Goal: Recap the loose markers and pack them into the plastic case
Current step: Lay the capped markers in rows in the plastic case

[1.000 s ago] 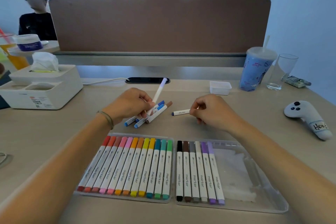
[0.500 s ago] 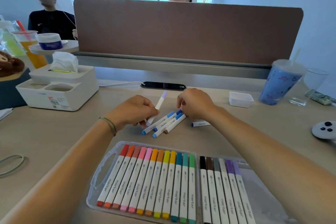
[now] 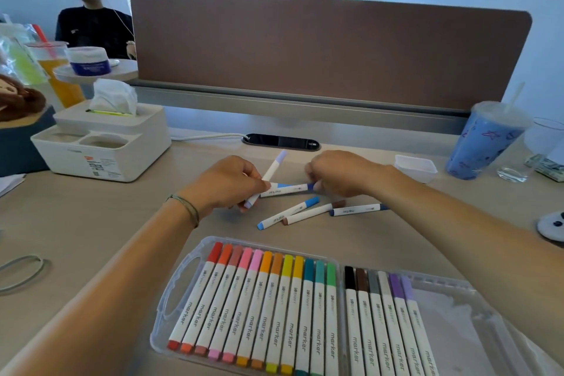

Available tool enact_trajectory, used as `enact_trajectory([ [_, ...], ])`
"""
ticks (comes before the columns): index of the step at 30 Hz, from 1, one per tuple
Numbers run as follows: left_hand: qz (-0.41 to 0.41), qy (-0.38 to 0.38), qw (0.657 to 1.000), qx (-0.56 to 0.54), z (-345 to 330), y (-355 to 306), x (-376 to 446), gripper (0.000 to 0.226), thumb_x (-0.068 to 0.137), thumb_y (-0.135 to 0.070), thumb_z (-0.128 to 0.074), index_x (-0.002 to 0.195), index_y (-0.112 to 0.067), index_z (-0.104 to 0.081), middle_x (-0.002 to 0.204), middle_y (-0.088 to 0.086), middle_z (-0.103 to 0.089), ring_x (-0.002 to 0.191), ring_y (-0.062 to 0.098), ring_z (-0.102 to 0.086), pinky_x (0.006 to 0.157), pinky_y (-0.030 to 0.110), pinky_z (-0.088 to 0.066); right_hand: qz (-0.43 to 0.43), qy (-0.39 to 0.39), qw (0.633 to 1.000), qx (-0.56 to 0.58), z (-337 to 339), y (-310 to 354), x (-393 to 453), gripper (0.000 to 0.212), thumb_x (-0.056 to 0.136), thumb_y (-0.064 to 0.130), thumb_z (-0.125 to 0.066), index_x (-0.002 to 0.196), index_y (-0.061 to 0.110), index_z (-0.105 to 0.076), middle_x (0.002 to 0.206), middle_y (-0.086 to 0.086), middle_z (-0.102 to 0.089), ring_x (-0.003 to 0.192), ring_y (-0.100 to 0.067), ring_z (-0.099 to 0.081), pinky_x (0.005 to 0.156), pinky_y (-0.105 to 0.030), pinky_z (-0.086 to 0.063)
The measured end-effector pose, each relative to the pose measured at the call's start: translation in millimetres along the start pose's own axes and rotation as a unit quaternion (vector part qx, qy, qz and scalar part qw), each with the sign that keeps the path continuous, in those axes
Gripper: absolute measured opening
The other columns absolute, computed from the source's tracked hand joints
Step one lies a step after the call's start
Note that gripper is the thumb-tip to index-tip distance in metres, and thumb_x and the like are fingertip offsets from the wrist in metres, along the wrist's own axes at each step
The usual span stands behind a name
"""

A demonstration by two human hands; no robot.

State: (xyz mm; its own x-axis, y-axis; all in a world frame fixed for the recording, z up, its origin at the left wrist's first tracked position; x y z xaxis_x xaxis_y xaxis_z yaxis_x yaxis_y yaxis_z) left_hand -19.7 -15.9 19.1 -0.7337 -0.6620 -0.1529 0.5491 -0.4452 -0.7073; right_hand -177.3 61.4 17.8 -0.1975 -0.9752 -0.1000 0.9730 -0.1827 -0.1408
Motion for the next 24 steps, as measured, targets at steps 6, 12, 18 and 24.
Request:
enact_trajectory([
  [6, -0.034, -0.009, 0.999, -0.027, -2.6, -18.0, -7.5, 0.012, 0.097, -0.025, -0.063, 0.098, -0.015, -0.069, 0.078, 0.003, -0.072, 0.06, 0.01, -0.065, 0.053, 0.015, -0.048, -0.092, -0.112, 0.955, 0.258, 19.0, -42.6, -62.1, 0.011, 0.104, 0.019, -0.054, 0.098, 0.024, -0.062, 0.096, 0.005, -0.07, 0.089, -0.019, -0.065, 0.08, -0.037, -0.057],
  [12, -0.086, 0.046, 0.993, -0.073, -33.6, -62.6, -36.2, 0.007, 0.092, -0.018, -0.07, 0.097, -0.012, -0.07, 0.082, 0.004, -0.078, 0.07, 0.013, -0.072, 0.06, 0.017, -0.054, -0.13, -0.214, 0.771, 0.586, 27.5, -67.7, -159.4, 0.014, 0.104, 0.008, -0.053, 0.105, 0.002, -0.065, 0.097, -0.008, -0.079, 0.092, -0.02, -0.077, 0.079, -0.033, -0.064],
  [18, -0.129, 0.12, 0.98, -0.093, -99.3, -110.2, -73.6, 0.014, 0.088, -0.014, -0.074, 0.1, -0.009, -0.07, 0.086, 0.005, -0.078, 0.08, 0.019, -0.074, 0.064, 0.023, -0.056, -0.158, -0.251, 0.64, 0.709, 3.8, -80.5, -232.2, 0.015, 0.102, 0.002, -0.053, 0.104, 0.0, -0.067, 0.095, -0.018, -0.077, 0.087, -0.027, -0.077, 0.072, -0.03, -0.063],
  [24, -0.267, 0.072, 0.961, -0.027, -144.5, -146.2, -109.1, 0.018, 0.082, -0.018, -0.08, 0.098, -0.021, -0.071, 0.089, -0.006, -0.074, 0.081, 0.003, -0.07, 0.073, 0.018, -0.058, -0.226, -0.256, 0.58, 0.739, -32.2, -84.0, -269.1, 0.024, 0.105, 0.007, -0.046, 0.094, 0.004, -0.067, 0.068, -0.01, -0.052, 0.042, -0.016, -0.045, 0.039, -0.023, -0.036],
])
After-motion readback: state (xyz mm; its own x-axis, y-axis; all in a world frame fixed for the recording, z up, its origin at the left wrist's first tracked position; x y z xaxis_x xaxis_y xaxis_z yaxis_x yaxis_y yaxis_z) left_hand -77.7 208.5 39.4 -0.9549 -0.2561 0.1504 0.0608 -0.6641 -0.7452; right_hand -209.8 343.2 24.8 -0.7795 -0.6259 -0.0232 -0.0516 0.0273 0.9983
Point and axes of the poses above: each hand's wrist, its own x-axis towards the middle knuckle, its own z-axis out of the back of the hand, y = z × x, the point moved 10 cm from there along x, towards the middle knuckle
